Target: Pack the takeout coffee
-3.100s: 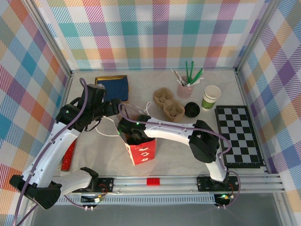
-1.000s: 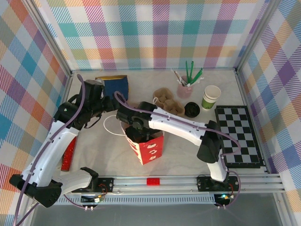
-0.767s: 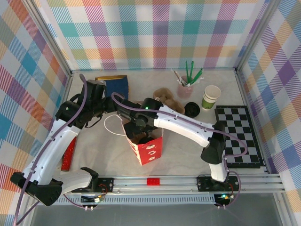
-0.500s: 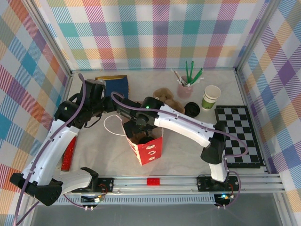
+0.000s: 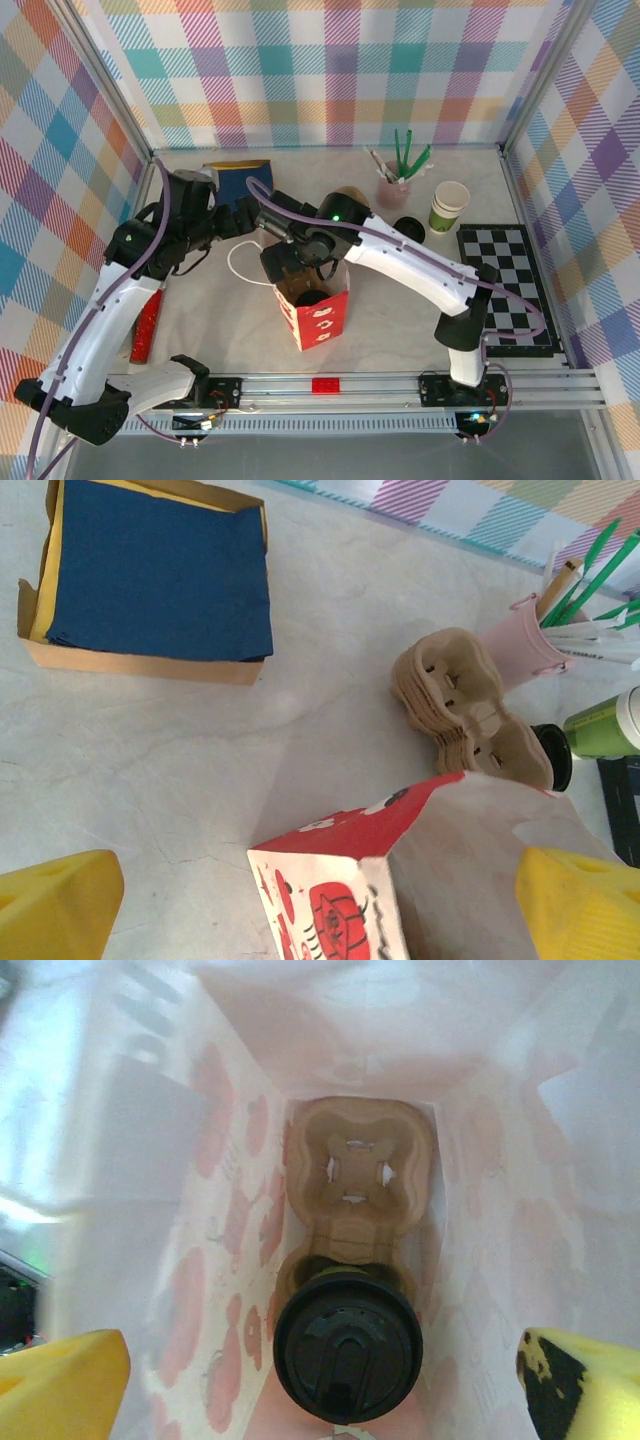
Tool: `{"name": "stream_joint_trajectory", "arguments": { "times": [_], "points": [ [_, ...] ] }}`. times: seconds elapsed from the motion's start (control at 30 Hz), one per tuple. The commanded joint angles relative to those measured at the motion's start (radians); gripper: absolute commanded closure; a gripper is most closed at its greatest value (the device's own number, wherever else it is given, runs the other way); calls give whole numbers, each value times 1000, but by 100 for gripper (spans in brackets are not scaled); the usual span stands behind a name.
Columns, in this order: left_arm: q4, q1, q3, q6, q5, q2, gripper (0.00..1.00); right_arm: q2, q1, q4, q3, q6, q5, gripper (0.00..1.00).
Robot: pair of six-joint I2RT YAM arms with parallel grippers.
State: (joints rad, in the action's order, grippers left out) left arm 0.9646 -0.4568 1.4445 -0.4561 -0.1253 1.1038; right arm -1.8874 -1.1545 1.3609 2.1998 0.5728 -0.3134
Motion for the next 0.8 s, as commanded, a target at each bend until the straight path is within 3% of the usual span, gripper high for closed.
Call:
{"name": "stream_joint_trajectory", "arguments": {
  "times": [0.0, 0.47, 0.77],
  "points": [
    [-24, -3, 19, 8, -14, -21, 0, 44, -8, 25, 56, -38, 19, 1],
    [-26, -3, 24, 7, -36, -39, 0, 113, -8, -19, 104, -113, 107, 1],
    [-51, -3, -5, 10, -50, -64, 0, 241, -8, -140, 41, -222, 211, 1]
  ]
}}
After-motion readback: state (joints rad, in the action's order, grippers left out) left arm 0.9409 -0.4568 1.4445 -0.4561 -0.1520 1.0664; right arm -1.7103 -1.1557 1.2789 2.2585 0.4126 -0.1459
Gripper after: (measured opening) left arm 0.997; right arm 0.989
